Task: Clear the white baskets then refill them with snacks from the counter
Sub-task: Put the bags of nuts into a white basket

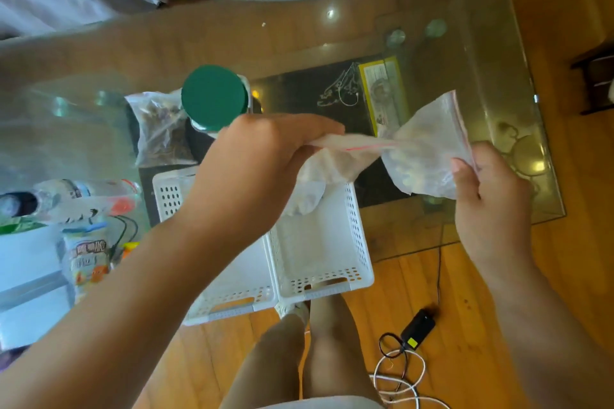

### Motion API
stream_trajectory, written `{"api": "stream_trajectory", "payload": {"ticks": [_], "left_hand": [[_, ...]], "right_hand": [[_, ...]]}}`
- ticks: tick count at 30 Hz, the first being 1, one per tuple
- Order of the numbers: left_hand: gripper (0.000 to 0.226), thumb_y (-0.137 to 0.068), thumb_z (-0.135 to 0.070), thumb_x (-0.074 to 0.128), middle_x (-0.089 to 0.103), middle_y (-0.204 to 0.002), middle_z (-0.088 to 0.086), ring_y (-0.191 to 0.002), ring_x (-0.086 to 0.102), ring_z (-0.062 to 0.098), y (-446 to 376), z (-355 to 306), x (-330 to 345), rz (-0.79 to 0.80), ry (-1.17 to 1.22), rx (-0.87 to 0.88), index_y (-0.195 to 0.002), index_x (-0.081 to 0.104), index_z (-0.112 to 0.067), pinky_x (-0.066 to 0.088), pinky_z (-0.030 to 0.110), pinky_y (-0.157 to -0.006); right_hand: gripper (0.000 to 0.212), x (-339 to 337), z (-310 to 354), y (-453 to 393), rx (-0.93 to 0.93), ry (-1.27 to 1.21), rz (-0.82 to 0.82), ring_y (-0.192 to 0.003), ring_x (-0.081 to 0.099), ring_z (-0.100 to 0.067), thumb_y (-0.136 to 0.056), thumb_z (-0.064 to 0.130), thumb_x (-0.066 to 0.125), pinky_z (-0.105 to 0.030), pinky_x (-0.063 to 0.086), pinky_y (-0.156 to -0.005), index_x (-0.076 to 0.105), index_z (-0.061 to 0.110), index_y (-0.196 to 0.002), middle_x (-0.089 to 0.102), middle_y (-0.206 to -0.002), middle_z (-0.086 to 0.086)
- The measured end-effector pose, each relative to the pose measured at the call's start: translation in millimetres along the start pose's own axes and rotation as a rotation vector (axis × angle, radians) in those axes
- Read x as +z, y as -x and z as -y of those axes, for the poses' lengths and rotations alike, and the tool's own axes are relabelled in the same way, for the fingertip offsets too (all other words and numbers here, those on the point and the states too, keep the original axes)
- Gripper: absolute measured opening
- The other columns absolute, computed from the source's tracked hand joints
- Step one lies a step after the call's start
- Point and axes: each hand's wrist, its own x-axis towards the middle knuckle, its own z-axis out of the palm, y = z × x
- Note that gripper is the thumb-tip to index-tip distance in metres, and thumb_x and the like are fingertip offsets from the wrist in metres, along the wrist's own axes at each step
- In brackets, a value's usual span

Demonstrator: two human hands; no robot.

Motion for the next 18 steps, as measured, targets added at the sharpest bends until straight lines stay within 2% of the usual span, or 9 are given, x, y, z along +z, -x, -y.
{"api": "stream_trajectory", "payload": {"ticks": [2, 3, 5, 7, 10, 12, 15, 18], "left_hand": [[0.032, -0.084, -0.020, 0.050, 0.074, -0.100, 0.004, -0.084, 0.070, 0.021, 22.1, 2.4, 9.1, 0.067, 0.022, -0.027, -0.109, 0.070, -0.018, 0.054, 0.027, -0.072], [0.036, -0.083, -0.025, 0.047, 0.073, -0.105, 0.004, -0.091, 0.070, 0.026, 32.5, 3.1, 14.9, 0.099, 0.040, -0.077, -0.110, 0.070, -0.022, 0.056, 0.037, -0.077], [0.041, -0.082, -0.031, 0.042, 0.070, -0.114, 0.001, -0.100, 0.067, 0.029, 56.2, 4.7, 26.7, 0.141, 0.083, -0.158, -0.113, 0.068, -0.027, 0.055, 0.045, -0.082], [0.042, -0.081, -0.033, 0.041, 0.070, -0.114, 0.000, -0.102, 0.067, 0.030, 78.2, 6.7, 41.3, 0.168, 0.116, -0.208, -0.113, 0.067, -0.029, 0.054, 0.044, -0.082], [0.034, -0.087, -0.029, 0.045, 0.073, -0.107, 0.000, -0.097, 0.068, 0.030, 101.4, 15.0, 65.1, 0.184, 0.142, -0.284, -0.112, 0.067, -0.033, 0.054, 0.041, -0.080], [0.029, -0.091, -0.022, 0.050, 0.072, -0.109, -0.001, -0.097, 0.067, 0.030, 112.7, 20.6, 84.2, 0.204, 0.153, -0.319, -0.114, 0.066, -0.032, 0.053, 0.038, -0.079], [0.032, -0.093, -0.019, 0.049, 0.070, -0.115, -0.002, -0.101, 0.065, 0.028, 121.9, 29.1, 113.2, 0.271, 0.126, -0.344, -0.120, 0.061, -0.033, 0.052, 0.036, -0.081], [0.033, -0.094, -0.018, 0.047, 0.070, -0.114, 0.000, -0.100, 0.065, 0.029, 125.3, 39.7, 135.9, 0.294, 0.130, -0.349, -0.120, 0.061, -0.032, 0.049, 0.033, -0.078]], "right_hand": [[0.015, -3.7, 5.2, 17.6, -0.034, -0.026, -0.012, -0.057, 0.042, 0.000, -0.095, 0.009, 0.047, -0.003, 0.032, -0.047, 0.058, -0.001, -0.093, 0.051, -0.074, 0.000], [0.015, -5.5, 8.2, 25.0, -0.052, -0.033, -0.024, -0.057, 0.041, 0.004, -0.094, 0.008, 0.047, 0.000, 0.033, -0.049, 0.059, -0.001, -0.093, 0.050, -0.072, 0.000], [0.016, -7.6, 14.5, 41.0, -0.080, -0.028, -0.037, -0.056, 0.041, 0.007, -0.095, 0.008, 0.047, 0.003, 0.033, -0.051, 0.059, -0.002, -0.094, 0.049, -0.069, 0.001], [0.016, -8.2, 19.0, 55.6, -0.102, -0.038, -0.013, -0.053, 0.046, 0.007, -0.094, 0.009, 0.046, 0.003, 0.033, -0.050, 0.060, 0.000, -0.094, 0.046, -0.066, 0.006], [0.018, -4.8, 22.6, 70.4, -0.131, -0.101, 0.070, -0.066, 0.051, 0.019, -0.093, 0.011, 0.044, 0.002, 0.033, -0.050, 0.060, 0.003, -0.096, 0.045, -0.066, 0.015], [0.020, 1.1, 23.0, 77.1, -0.132, -0.139, 0.148, -0.066, 0.051, 0.018, -0.092, 0.014, 0.043, 0.002, 0.033, -0.048, 0.060, 0.006, -0.098, 0.046, -0.068, 0.021], [0.018, 13.0, 19.3, 82.6, -0.182, -0.117, 0.272, -0.062, 0.054, 0.008, -0.092, 0.005, 0.046, -0.002, 0.035, -0.047, 0.061, 0.009, -0.101, 0.050, -0.067, 0.017], [0.023, 29.5, 15.8, 81.2, -0.242, -0.042, 0.421, -0.061, 0.054, 0.000, -0.092, 0.004, 0.049, -0.006, 0.039, -0.048, 0.062, 0.011, -0.110, 0.062, -0.081, 0.003]]}}
